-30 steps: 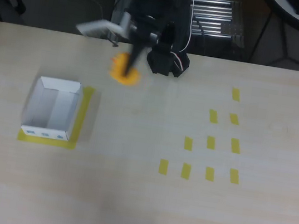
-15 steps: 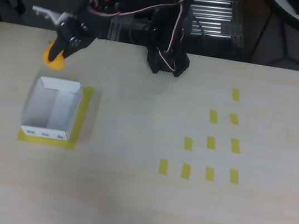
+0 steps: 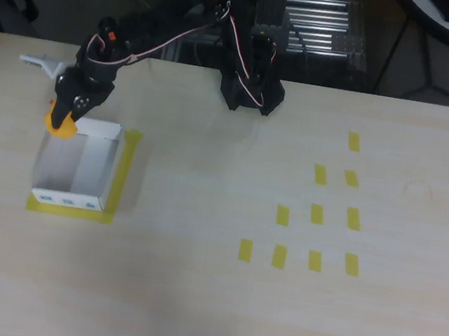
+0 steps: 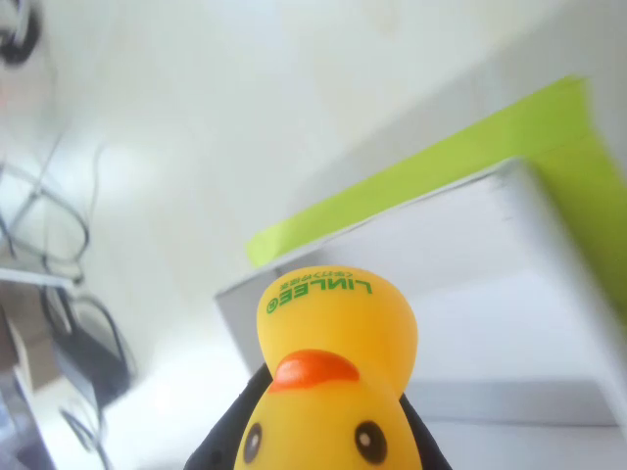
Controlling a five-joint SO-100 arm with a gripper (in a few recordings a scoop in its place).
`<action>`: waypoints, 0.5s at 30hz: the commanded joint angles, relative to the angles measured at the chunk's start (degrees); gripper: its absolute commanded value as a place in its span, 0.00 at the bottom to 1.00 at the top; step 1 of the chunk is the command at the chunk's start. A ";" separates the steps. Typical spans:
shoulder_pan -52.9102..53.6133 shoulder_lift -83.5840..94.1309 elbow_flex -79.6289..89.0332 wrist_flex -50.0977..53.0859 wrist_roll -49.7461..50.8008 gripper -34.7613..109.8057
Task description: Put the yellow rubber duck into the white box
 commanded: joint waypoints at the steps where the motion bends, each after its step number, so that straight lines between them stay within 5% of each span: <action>1: -3.34 1.67 -4.57 -2.90 -3.60 0.24; 15: -8.17 5.62 9.49 -7.91 -14.06 0.24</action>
